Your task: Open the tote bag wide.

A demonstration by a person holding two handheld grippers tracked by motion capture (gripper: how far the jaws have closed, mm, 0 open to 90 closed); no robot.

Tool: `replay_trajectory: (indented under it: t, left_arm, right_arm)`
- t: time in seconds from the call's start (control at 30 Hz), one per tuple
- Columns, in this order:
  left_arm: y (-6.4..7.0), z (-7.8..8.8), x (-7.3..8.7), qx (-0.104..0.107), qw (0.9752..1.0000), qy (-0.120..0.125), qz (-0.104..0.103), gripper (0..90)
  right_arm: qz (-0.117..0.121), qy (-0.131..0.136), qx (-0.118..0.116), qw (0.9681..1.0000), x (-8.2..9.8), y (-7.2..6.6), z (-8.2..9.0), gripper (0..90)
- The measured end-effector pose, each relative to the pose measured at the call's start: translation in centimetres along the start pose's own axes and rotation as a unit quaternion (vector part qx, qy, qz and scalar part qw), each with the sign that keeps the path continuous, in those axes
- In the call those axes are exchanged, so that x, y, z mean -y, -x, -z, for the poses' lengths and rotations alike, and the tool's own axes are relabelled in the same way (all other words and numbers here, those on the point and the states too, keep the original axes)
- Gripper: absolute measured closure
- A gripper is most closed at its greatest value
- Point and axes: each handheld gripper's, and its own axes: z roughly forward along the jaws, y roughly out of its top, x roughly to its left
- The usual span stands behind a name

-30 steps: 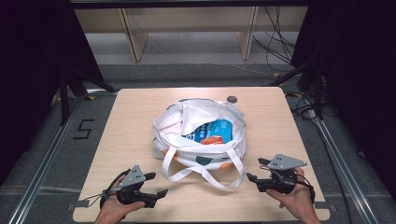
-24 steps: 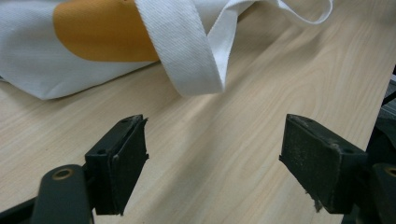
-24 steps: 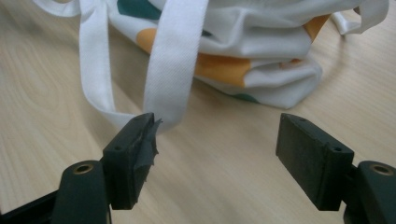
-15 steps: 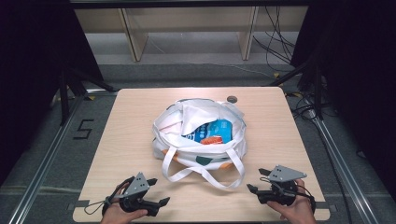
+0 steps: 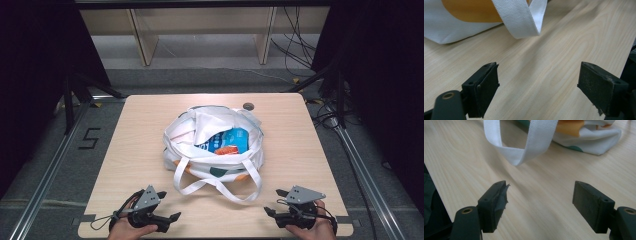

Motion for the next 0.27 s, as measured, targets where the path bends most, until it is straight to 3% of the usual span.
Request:
replay_trajectory:
  t: [0.03,0.1,0.13,0.27]
  left_arm:
    - [0.11,-0.13,0.02,0.001,0.9999,0.009,0.006,15.8]
    - [-0.08,0.01,-0.01,-0.003,1.0,-0.005,-0.008,15.9]
    - [0.09,-0.11,0.02,-0.003,1.0,0.0,0.005,15.9]
    - [-0.04,-0.13,0.07,-0.009,0.9999,-0.005,0.001,15.9]
  right_arm:
    - [0.001,-0.004,0.0,1.0,0.01,0.01,-0.01,28.6]
    - [0.003,-0.002,0.004,1.0,0.02,0.0,-0.07,28.6]
    - [-0.001,-0.004,0.003,1.0,0.02,-0.03,-0.06,28.6]
    - [0.006,-0.004,0.009,0.9999,0.05,0.19,-0.1,28.6]
